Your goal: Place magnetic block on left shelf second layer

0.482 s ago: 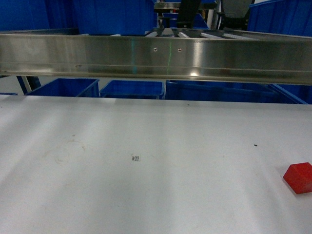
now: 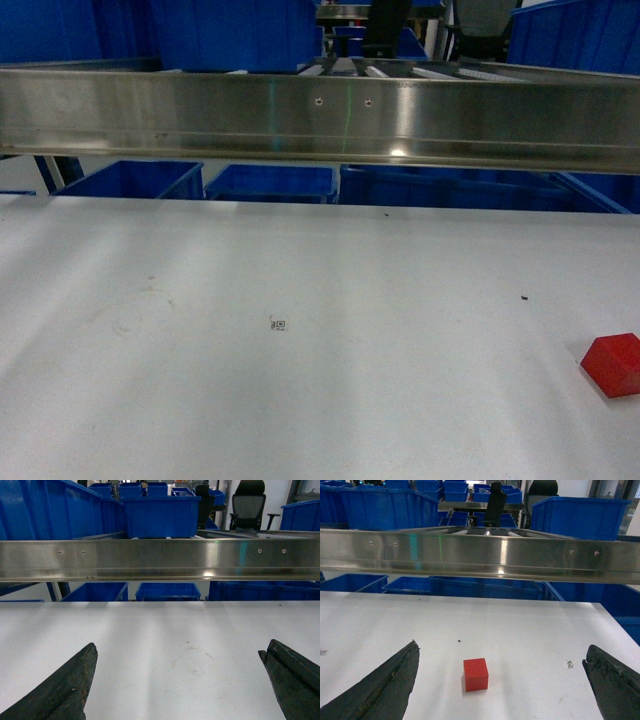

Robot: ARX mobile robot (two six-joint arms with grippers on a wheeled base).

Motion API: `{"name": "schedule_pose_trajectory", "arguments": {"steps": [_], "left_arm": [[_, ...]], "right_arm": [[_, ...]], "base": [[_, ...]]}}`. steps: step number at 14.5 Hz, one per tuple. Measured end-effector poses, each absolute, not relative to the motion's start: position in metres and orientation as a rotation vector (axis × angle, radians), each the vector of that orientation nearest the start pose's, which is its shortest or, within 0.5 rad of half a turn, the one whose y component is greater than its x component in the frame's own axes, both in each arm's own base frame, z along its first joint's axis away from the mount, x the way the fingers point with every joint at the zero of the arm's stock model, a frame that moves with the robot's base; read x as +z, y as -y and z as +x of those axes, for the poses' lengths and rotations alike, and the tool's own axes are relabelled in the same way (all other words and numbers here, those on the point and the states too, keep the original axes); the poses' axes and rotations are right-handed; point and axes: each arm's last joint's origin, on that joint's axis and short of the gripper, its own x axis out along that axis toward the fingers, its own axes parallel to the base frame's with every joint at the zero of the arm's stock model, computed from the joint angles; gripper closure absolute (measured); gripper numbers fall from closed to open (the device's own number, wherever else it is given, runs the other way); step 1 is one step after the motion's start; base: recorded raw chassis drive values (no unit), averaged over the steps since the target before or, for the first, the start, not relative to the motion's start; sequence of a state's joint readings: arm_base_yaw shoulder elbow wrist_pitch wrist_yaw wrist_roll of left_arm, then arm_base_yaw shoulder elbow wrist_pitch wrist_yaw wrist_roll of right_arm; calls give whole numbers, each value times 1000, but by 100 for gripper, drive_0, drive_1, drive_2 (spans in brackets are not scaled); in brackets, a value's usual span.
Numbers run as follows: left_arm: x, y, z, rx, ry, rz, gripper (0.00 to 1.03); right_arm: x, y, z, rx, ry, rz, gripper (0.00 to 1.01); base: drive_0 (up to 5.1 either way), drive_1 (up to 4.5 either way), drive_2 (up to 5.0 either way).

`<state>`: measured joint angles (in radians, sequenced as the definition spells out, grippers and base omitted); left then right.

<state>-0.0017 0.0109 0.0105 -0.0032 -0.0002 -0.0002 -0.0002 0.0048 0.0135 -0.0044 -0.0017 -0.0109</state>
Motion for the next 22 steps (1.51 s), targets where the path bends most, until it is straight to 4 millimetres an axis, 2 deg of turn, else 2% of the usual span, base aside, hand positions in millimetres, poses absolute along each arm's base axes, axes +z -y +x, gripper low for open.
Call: {"name": "schedule_pose_trajectory", "arguments": {"steps": [8,9,10,11,12,13,14,15,16,17,18,22], "left_arm": [[166,0,98,-2,-4,0,5],[166,0,98,-1,-4,0,5],[166,0,98,-2,-3,0,5],[166,0,98,-2,-4,0,5],[166,0,98,-1,-4,0,5],[166,0,98,-1,-4,0,5],[166,0,98,-2,-4,0,5],[166,0,98,-1,-4,0,5],[166,0,98,-1,-4,0,5],[166,0,98,-1,-4,0,5],[166,0,98,-2,-4,0,5],[166,0,98,-2,-3,0,5]], "right_arm": [[168,0,98,1,11,-5,3],[176,-6,105,5,71,27,3],[183,-19,123,71,40,48,3],[191,-32,151,101,1,33,3],[202,-42,187,74,-32,-4,3],[204,-49,224,52,-121,-24,3],[190,-52,262,7,-226,-56,3],[167,-46,286,-28,-331,-76,3],[143,-35,295,-49,-447,-80,3],[124,-24,295,-44,-524,-50,3],[120,-17,295,-37,-506,-25,3],[111,-21,298,43,-469,16,3]], "base": [[0,0,0],[0,0,0],[0,0,0],[0,0,0],[0,0,0],[0,0,0],[0,0,0],[0,0,0],[0,0,0],[0,0,0],[0,0,0],[0,0,0]]}}
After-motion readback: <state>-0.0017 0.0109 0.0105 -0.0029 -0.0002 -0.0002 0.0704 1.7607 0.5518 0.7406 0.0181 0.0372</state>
